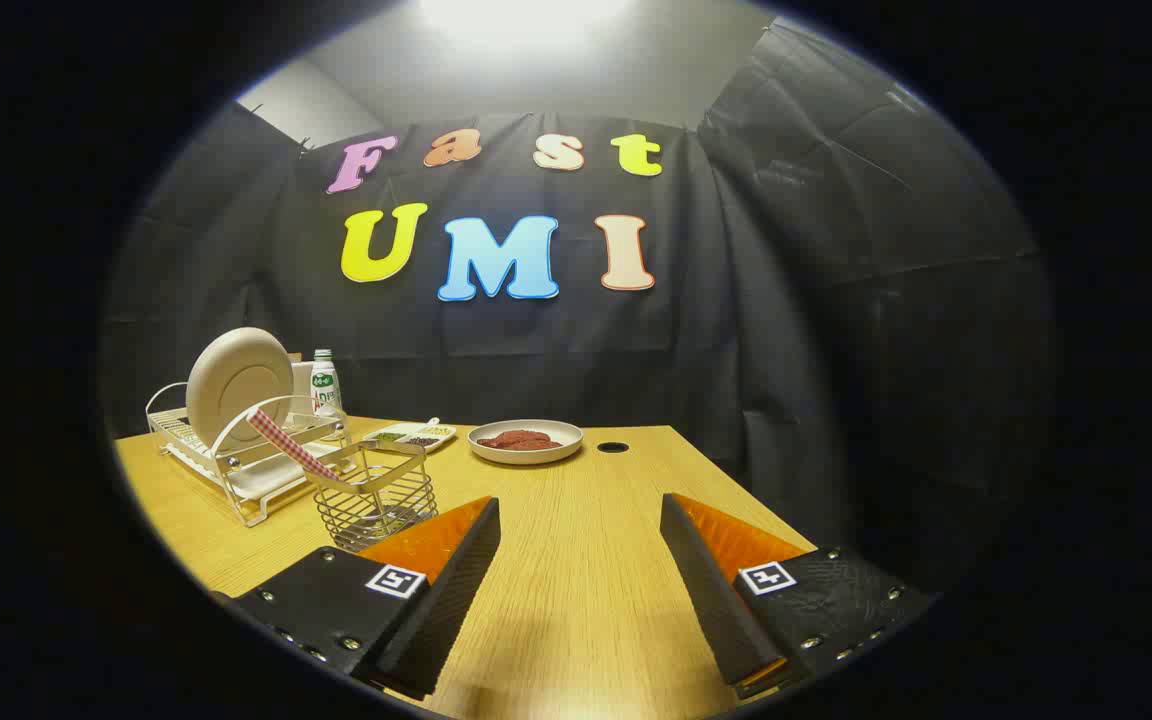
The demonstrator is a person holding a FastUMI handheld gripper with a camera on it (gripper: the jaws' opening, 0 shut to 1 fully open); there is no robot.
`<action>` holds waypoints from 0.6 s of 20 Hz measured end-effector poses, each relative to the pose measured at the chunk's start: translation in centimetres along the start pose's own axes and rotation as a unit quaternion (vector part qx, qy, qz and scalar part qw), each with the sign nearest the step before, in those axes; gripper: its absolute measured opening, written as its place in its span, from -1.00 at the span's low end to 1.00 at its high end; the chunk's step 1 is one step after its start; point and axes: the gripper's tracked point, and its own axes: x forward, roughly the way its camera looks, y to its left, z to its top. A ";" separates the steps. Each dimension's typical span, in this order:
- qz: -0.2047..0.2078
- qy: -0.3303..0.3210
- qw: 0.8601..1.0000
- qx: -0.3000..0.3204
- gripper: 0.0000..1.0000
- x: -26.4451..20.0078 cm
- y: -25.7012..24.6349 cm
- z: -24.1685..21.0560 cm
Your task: Take the plate from the dish rack, then take the spoon from the basket and place it into the plate.
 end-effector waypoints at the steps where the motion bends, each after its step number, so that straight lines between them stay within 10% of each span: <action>1: -0.001 0.003 1.000 0.001 0.96 0.2 -0.1 -0.1; 12: -0.007 -0.041 0.999 -0.033 0.96 8.7 -0.6 8.8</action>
